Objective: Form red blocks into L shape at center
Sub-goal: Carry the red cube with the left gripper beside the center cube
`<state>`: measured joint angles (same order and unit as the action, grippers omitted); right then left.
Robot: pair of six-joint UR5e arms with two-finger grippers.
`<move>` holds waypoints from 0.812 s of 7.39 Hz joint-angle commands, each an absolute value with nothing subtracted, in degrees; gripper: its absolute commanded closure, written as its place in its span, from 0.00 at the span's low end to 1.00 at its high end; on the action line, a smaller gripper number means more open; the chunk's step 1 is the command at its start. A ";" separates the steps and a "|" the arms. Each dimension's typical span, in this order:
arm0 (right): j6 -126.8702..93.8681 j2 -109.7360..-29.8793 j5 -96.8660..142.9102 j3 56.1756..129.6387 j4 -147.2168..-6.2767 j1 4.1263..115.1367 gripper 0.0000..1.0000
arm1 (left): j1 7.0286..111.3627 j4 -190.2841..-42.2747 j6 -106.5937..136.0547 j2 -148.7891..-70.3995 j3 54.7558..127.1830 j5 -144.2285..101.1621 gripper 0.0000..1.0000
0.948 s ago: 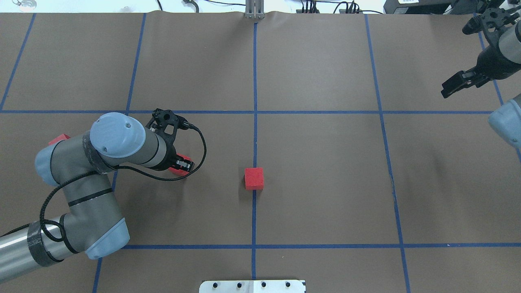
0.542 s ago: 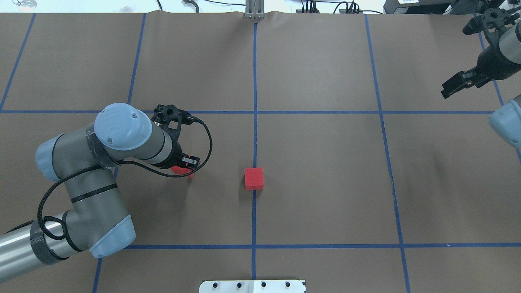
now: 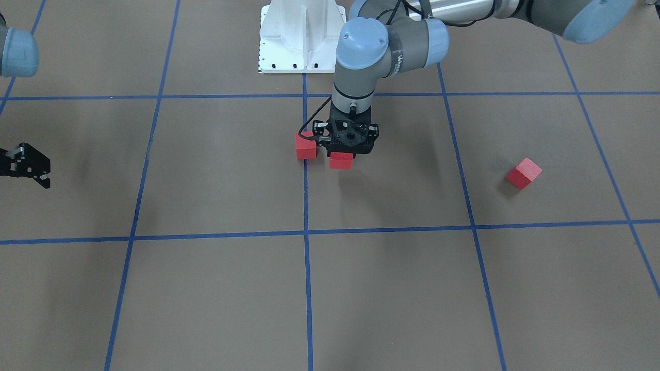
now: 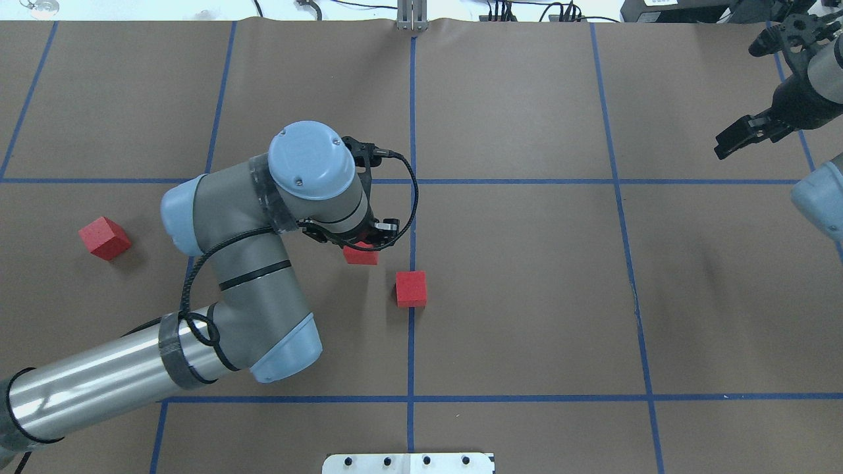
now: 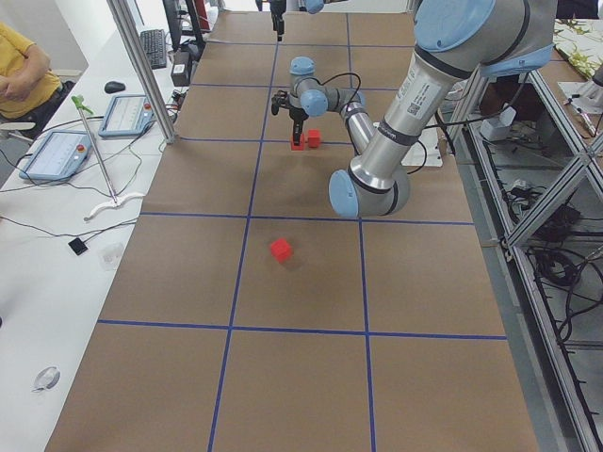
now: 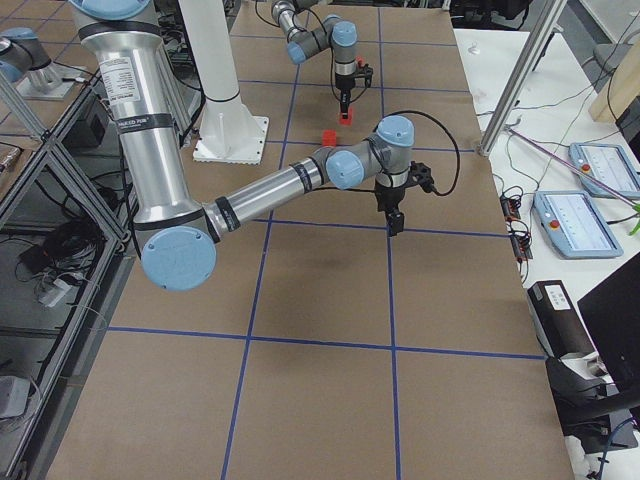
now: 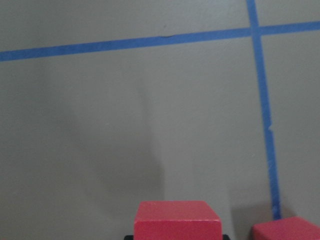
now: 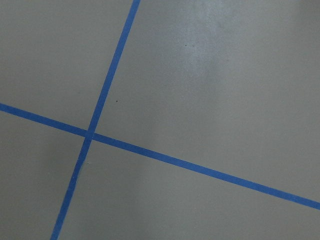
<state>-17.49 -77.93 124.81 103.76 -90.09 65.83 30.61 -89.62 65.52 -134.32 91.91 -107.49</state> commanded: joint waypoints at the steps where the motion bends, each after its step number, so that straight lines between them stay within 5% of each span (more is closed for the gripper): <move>1: -17.49 -77.96 124.72 103.71 -90.09 65.83 0.01 | 30.59 -89.64 68.62 -139.90 85.89 -107.49 0.95; 6: -17.49 -77.87 124.63 103.71 -90.09 65.83 0.01 | 27.96 -89.91 72.25 -143.35 80.51 -107.40 0.90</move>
